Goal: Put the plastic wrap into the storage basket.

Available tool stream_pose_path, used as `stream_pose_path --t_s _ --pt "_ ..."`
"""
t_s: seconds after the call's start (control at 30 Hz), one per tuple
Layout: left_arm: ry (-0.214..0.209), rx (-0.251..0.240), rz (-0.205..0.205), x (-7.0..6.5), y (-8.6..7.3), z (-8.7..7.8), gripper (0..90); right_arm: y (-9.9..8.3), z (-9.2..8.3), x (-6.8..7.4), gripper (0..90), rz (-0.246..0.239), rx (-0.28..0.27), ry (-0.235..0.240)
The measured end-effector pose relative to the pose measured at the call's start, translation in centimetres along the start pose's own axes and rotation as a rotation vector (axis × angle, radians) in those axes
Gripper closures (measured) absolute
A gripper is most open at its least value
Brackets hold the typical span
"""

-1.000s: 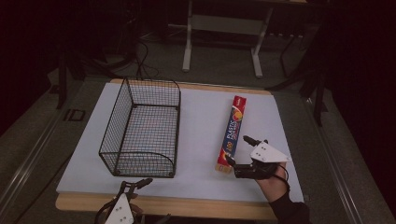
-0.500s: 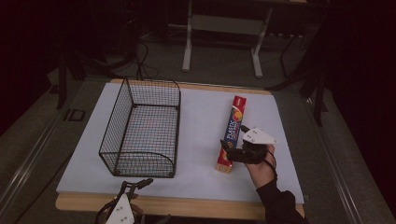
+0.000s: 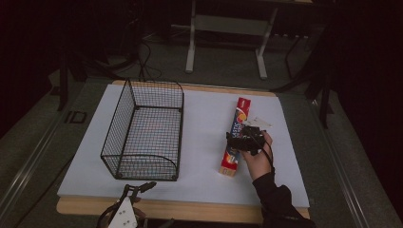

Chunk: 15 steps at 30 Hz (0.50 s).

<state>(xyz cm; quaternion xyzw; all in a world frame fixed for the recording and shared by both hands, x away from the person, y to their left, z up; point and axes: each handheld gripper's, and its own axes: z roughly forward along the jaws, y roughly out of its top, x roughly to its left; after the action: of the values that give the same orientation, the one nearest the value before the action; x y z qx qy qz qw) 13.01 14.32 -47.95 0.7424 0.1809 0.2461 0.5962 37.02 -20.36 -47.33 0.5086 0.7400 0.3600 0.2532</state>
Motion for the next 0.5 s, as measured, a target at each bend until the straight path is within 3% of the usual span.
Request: stream_pose_path --t_s 0.2,0.3,0.5 --pt "-0.004 -0.002 -0.002 0.0 0.0 0.0 0.3 0.8 1.4 -0.5 10.7 0.054 0.079 0.000" --pt "-0.004 0.000 0.000 0.0 0.0 0.0 0.3 1.1 2.0 -0.7 13.4 0.065 0.110 -0.032" --pt "-0.006 0.002 0.001 0.0 0.0 0.0 0.3 2.3 3.3 -1.4 14.0 0.136 0.191 -0.087"
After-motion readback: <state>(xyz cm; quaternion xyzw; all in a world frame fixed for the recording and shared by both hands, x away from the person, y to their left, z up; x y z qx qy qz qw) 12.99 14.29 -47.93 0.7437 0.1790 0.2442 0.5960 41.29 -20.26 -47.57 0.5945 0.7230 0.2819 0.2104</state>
